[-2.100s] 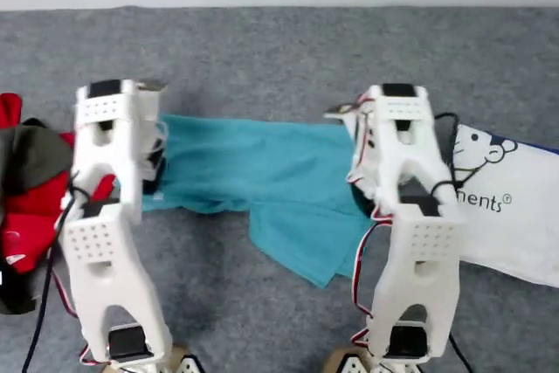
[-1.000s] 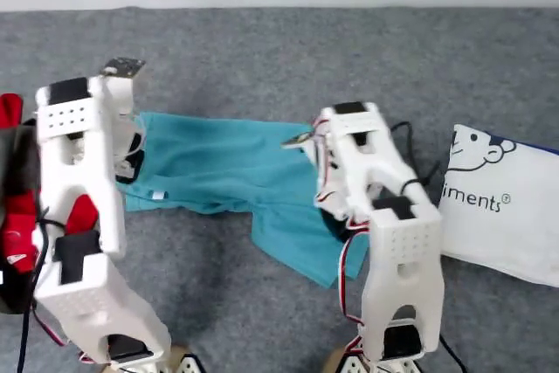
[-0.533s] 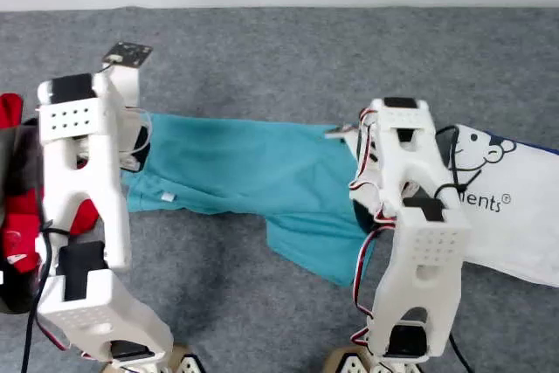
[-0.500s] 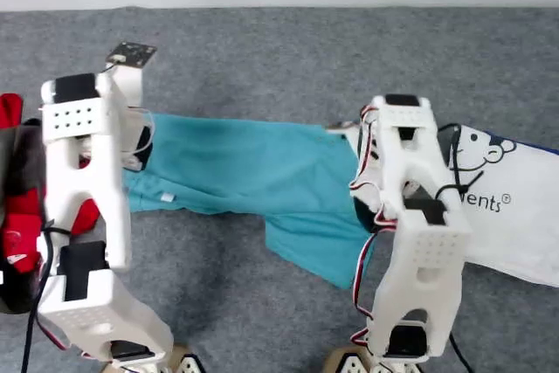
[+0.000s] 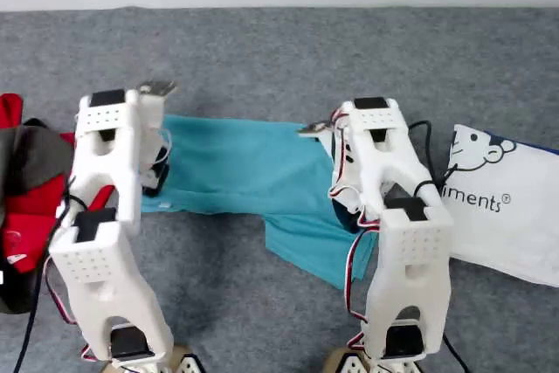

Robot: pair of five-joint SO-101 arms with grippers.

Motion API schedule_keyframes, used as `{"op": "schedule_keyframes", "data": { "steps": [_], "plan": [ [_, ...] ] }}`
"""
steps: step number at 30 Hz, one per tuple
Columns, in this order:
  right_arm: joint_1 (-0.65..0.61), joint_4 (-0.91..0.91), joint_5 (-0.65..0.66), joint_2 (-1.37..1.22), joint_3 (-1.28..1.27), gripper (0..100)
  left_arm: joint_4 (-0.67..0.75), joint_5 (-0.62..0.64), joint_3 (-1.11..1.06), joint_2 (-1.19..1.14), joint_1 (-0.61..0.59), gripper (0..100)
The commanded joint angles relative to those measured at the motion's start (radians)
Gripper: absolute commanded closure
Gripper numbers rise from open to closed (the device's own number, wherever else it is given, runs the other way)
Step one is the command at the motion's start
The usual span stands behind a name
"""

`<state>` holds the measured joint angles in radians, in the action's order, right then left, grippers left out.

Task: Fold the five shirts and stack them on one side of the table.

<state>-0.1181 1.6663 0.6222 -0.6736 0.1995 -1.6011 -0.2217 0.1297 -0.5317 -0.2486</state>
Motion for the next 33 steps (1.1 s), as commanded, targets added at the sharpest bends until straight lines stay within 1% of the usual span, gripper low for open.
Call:
{"op": "schedule_keyframes", "data": {
  "steps": [1, 5, 9, 14, 16, 19, 21, 23, 27, 30, 33],
  "plan": [
    [0.056, 0.001, -0.008, 0.001, 0.023, 99.0, -0.078, -0.017, 0.010, 0.034, -0.078, 98],
    [0.073, 0.001, -0.006, 0.010, 0.023, 99.0, -0.147, -0.089, 0.005, 0.075, -0.133, 98],
    [0.053, 0.019, -0.011, 0.056, 0.023, 99.0, -0.152, -0.097, 0.008, 0.109, -0.141, 98],
    [-0.005, 0.044, -0.012, 0.162, 0.021, 99.0, -0.150, -0.086, 0.027, 0.193, -0.083, 98],
    [-0.025, 0.045, -0.014, 0.189, 0.020, 99.0, -0.135, -0.051, 0.038, 0.213, -0.051, 98],
    [-0.035, 0.042, -0.014, 0.171, 0.017, 99.0, -0.115, -0.014, 0.036, 0.192, -0.003, 98],
    [-0.024, 0.044, -0.011, 0.131, 0.017, 99.0, -0.115, -0.008, 0.038, 0.138, 0.005, 98],
    [0.010, 0.045, -0.011, 0.088, 0.017, 99.0, -0.115, -0.008, 0.039, 0.071, -0.012, 98],
    [0.079, 0.059, -0.006, 0.054, 0.021, 99.0, -0.117, -0.011, 0.051, -0.023, -0.098, 98],
    [0.101, 0.113, -0.006, 0.090, 0.034, 99.0, -0.140, -0.012, 0.082, -0.018, -0.147, 98],
    [0.111, 0.130, -0.012, 0.200, 0.037, 99.0, -0.153, -0.009, 0.113, 0.058, -0.143, 98]
  ]
}}
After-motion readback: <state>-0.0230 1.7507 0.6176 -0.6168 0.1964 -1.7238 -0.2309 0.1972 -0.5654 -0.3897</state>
